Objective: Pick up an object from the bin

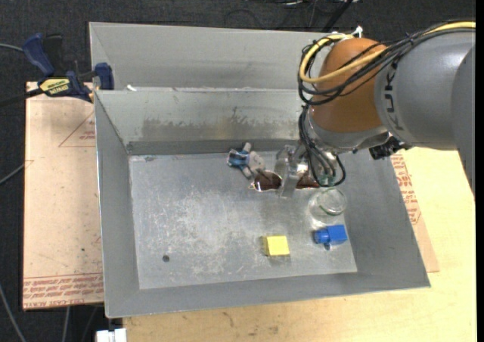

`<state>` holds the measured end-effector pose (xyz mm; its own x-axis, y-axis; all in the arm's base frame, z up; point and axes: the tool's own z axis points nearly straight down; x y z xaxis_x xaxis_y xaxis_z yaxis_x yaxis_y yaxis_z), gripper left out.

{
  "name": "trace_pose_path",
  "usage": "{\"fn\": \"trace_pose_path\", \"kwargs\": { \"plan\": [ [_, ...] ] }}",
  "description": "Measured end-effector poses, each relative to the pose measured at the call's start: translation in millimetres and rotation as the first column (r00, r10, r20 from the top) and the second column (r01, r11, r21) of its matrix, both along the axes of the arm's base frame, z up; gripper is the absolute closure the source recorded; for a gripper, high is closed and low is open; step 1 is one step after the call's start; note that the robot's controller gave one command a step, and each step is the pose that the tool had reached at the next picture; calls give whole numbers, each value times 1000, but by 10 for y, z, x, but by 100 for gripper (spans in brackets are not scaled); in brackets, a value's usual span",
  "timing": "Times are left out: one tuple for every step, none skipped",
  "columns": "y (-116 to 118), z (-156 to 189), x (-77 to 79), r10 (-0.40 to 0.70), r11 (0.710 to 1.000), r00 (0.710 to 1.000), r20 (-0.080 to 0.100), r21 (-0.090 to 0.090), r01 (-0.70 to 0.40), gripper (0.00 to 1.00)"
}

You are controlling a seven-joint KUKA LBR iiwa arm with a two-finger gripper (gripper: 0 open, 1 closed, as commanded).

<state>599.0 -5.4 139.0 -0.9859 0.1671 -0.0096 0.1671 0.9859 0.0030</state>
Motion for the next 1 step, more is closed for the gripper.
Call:
{"fn": "trace_pose_path", "kwargs": {
  "plan": [
    [0, 49, 2, 0, 1000, 1000, 0, 0, 0, 100]
  ]
}}
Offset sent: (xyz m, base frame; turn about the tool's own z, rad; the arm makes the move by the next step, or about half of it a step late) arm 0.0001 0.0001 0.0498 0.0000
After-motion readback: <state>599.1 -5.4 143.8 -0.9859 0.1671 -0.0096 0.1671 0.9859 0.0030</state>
